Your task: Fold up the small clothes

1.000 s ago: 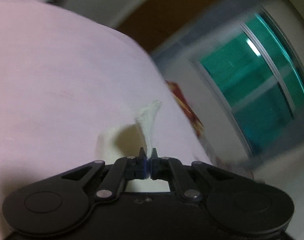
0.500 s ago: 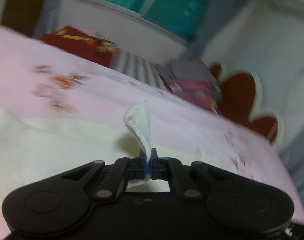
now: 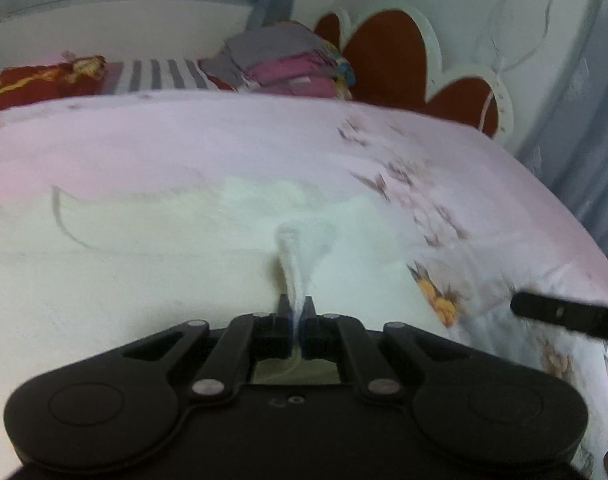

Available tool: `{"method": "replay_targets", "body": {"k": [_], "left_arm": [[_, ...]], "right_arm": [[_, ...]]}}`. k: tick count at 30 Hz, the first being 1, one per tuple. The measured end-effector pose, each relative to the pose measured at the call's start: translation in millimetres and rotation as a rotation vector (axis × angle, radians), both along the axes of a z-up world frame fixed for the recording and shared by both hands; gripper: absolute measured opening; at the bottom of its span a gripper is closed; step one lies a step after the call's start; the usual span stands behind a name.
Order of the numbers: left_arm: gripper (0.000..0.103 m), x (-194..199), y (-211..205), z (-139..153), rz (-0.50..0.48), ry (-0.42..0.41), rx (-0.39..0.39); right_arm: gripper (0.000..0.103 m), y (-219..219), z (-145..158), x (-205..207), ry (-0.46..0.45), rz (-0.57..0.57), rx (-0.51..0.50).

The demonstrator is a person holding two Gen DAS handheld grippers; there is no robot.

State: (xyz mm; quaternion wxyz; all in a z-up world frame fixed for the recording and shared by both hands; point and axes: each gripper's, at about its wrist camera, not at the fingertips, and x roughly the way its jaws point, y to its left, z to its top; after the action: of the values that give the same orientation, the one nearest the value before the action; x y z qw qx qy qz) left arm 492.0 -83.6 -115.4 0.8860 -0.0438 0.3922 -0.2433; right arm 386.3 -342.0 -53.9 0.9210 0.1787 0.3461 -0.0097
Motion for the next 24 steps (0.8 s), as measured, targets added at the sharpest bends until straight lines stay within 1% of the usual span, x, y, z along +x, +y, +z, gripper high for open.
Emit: {"method": "replay_targets", "body": {"k": [1, 2, 3, 4, 5, 8, 10, 13, 15, 16, 17, 19, 21, 22, 23, 24], "left_arm": [[0.020, -1.2, -3.5, -4.7, -0.022, 0.013, -0.016], [0.035, -3.4, -5.6, -2.2, -0.037, 0.009, -0.032], [0.040, -7.2, -5.1, -2.3, -0.050, 0.005, -0.053], [0.042, -9.8, -3.4, 0.3, -0.052, 0.009, -0.067], [0.042, -12.6, -0.5, 4.5, -0.048, 0.005, -0.073], [0.043, -26.6, 29.8, 16.2, -0.002, -0.030, -0.102], [0.043, -40.3, 65.2, 23.0, 0.069, -0.061, -0.098], [0.042, -57.4, 115.7, 25.8, 0.178, -0.083, -0.058], [0.041, -64.3, 142.7, 21.9, 0.228, -0.060, -0.049], [0.039, -69.9, 156.2, 19.3, 0.253, -0.055, -0.046], [0.035, -75.7, 166.7, 18.1, 0.276, -0.058, -0.031], [0.034, -89.5, 186.2, 16.9, 0.352, -0.078, 0.022], [0.034, -96.9, 203.8, 15.6, 0.438, -0.086, 0.052], [0.034, -96.4, 213.1, 12.5, 0.473, -0.076, 0.057], [0.034, -93.3, 218.9, 9.2, 0.483, -0.058, 0.051], [0.034, -86.9, 224.3, 4.5, 0.489, -0.028, 0.042]], "right_arm": [[0.051, -2.2, 1.1, -0.6, -0.002, 0.005, 0.016], [0.051, -3.7, 2.3, -0.7, -0.007, 0.012, 0.034], [0.051, -4.3, 3.4, 0.0, -0.010, 0.025, 0.056], [0.051, -3.9, 4.6, 0.4, -0.011, 0.034, 0.072], [0.051, -2.6, 5.7, 1.6, -0.016, 0.040, 0.081], [0.051, 6.6, 7.9, 10.0, -0.025, 0.077, 0.121], [0.051, 17.0, 6.7, 18.4, -0.022, 0.103, 0.149], [0.051, 34.6, -2.0, 35.4, 0.010, 0.141, 0.205], [0.051, 45.0, -10.7, 46.9, 0.048, 0.149, 0.216], [0.051, 50.5, -16.4, 53.8, 0.081, 0.146, 0.214], [0.051, 53.2, -21.2, 58.7, 0.102, 0.143, 0.220], [0.051, 59.0, -29.4, 65.6, 0.128, 0.145, 0.242], [0.051, 65.4, -31.5, 68.0, 0.136, 0.143, 0.211], [0.051, 67.2, -31.0, 68.5, 0.131, 0.148, 0.201], [0.050, 68.8, -31.2, 69.0, 0.128, 0.152, 0.193], [0.035, 71.1, -31.1, 69.6, 0.129, 0.154, 0.179]]}}
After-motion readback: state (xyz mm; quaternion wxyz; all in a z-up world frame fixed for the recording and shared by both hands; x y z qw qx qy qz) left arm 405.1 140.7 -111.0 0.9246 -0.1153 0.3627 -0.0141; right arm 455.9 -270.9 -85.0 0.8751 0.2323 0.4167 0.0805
